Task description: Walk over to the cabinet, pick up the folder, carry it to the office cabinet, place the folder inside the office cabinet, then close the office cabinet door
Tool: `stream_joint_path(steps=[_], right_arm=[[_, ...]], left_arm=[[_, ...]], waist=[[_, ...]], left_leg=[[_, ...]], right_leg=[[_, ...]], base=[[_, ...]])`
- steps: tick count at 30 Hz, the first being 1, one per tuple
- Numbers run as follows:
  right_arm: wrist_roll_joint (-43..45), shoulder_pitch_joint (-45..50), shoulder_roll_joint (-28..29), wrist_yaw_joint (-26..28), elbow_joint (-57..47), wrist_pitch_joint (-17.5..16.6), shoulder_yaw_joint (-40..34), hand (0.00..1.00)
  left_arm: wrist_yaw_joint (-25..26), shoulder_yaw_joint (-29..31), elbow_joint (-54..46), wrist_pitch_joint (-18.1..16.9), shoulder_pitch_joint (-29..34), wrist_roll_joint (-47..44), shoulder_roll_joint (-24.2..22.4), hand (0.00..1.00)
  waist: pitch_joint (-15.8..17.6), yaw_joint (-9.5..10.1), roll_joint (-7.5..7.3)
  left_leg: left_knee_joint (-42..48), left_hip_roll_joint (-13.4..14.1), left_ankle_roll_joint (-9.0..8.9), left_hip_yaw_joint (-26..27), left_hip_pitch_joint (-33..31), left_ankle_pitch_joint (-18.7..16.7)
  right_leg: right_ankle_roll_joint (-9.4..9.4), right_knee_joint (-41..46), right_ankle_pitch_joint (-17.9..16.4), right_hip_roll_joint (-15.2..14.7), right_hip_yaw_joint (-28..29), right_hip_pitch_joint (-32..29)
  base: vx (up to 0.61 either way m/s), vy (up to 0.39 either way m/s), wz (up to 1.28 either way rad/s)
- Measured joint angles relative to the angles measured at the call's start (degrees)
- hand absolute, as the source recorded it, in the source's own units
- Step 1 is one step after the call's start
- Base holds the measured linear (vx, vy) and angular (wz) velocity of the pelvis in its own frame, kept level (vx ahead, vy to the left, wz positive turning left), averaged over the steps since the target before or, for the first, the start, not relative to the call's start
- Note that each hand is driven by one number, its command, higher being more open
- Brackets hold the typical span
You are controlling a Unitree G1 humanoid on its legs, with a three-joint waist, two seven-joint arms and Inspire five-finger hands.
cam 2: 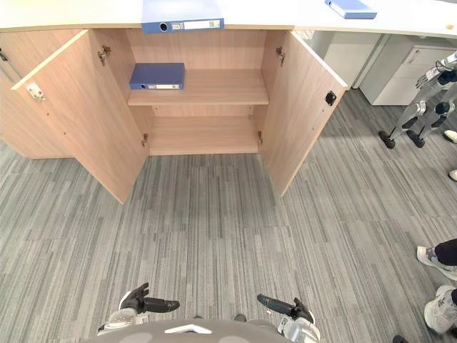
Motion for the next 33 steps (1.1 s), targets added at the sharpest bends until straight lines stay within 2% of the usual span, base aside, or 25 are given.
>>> stream_joint_path(steps=[8, 13, 14, 20, 29, 33], right_arm=[[-1.3, -1.1, 0.1, -0.2, 1.1, 0.0, 0.0, 1.00], [-2.2, -1.5, 0.2, -0.2, 1.1, 0.0, 0.0, 1.00], [-2.2, -1.5, 0.2, -0.2, 1.1, 0.0, 0.0, 1.00], [-2.2, -1.4, 0.2, -0.4, 1.1, 0.0, 0.0, 1.00], [-2.3, -1.9, 0.0, -0.4, 1.0, 0.0, 0.0, 1.00], [-5.6, -2.3, -0.1, -0.3, 0.9, 0.0, 0.2, 1.00]], left_arm=[[-0.1, 0.0, 0.5, 0.0, -0.2, 0.0, -0.7, 1.00], [-0.1, -0.1, 1.1, 0.0, -0.6, 0.0, -0.9, 1.00], [-0.1, -0.1, 1.1, 0.0, -0.6, 0.0, -1.2, 1.00], [0.0, -0.2, 1.1, 0.0, -0.7, 0.0, -1.2, 1.00], [0.4, -0.9, 1.1, 0.0, -1.1, 0.0, -1.2, 1.00], [0.4, -2.9, 1.1, 0.0, -1.4, 0.1, -1.1, 1.00]], waist=[[1.3, -0.53, -0.31], [2.0, -0.79, -0.41], [2.0, -0.81, -0.37], [2.3, -0.88, -0.46], [3.1, -0.87, -0.19], [3.2, -0.85, 0.08]], left_leg=[[-2.4, -0.2, 0.24, -0.1, 1.7, 1.5], [-4.0, -0.8, 1.14, 0.0, 2.5, 3.0], [-5.0, -1.0, 1.76, 0.0, 2.6, 3.7], [-5.7, -1.4, 2.26, 0.0, 2.6, 4.5], [-5.7, -1.6, 1.35, 1.5, 2.7, 3.9], [-5.7, -1.5, 1.02, 3.0, 2.5, 3.6]], right_leg=[[-0.14, 0.0, 0.1, -0.1, -0.7, 0.7], [-0.32, -0.4, 0.2, -0.4, -1.0, 1.0], [-0.49, -0.9, 0.3, -0.5, -1.2, 1.0], [-0.73, -1.1, 0.5, -0.9, -1.4, 1.1], [-0.46, -2.3, 0.7, -1.2, -0.8, 1.6], [-0.46, -2.8, 0.7, -1.0, -0.5, 1.5]], base=[[-0.05, -0.006, 0.02], [-0.10, -0.009, 0.00], [-0.13, -0.003, 0.01], [-0.10, 0.004, 0.01], [-0.01, 0.005, -0.04], [0.00, -0.007, -0.03]])
